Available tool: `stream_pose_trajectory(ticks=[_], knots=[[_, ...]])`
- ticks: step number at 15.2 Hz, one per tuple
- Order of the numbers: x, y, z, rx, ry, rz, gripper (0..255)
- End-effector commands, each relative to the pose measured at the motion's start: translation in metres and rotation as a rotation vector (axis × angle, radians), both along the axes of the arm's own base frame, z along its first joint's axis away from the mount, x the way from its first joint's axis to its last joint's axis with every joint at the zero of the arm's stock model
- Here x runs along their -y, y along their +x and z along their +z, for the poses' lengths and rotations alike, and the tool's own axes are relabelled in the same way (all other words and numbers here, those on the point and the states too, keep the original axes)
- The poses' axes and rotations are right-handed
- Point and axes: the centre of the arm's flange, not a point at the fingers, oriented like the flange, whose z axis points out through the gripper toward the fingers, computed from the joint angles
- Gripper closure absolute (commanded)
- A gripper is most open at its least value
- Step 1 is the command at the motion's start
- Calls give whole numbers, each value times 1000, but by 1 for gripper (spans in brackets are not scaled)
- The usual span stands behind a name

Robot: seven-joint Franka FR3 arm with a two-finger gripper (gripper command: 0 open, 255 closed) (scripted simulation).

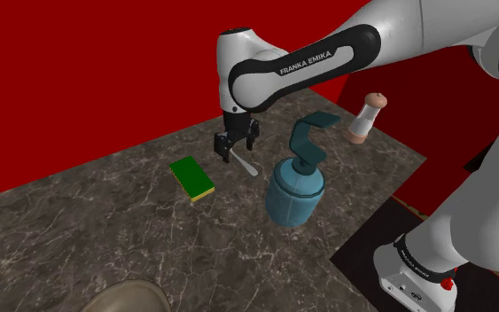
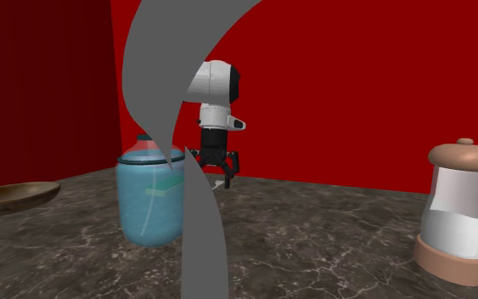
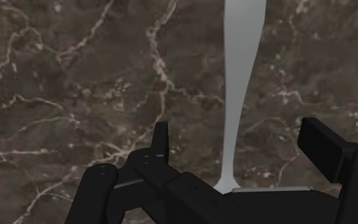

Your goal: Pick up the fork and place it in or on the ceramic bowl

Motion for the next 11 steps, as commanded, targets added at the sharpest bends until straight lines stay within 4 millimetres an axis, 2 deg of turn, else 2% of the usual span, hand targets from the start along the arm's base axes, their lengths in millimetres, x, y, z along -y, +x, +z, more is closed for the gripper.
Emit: stream_pose_trajectory(ticks=[1,7,8,11], knots=[[-1,-1,-4,1,0,0,0],[-1,-1,-4,0,0,0,0],[-1,-1,-4,0,0,0,255],[-1,-1,-4,0,0,0,255]])
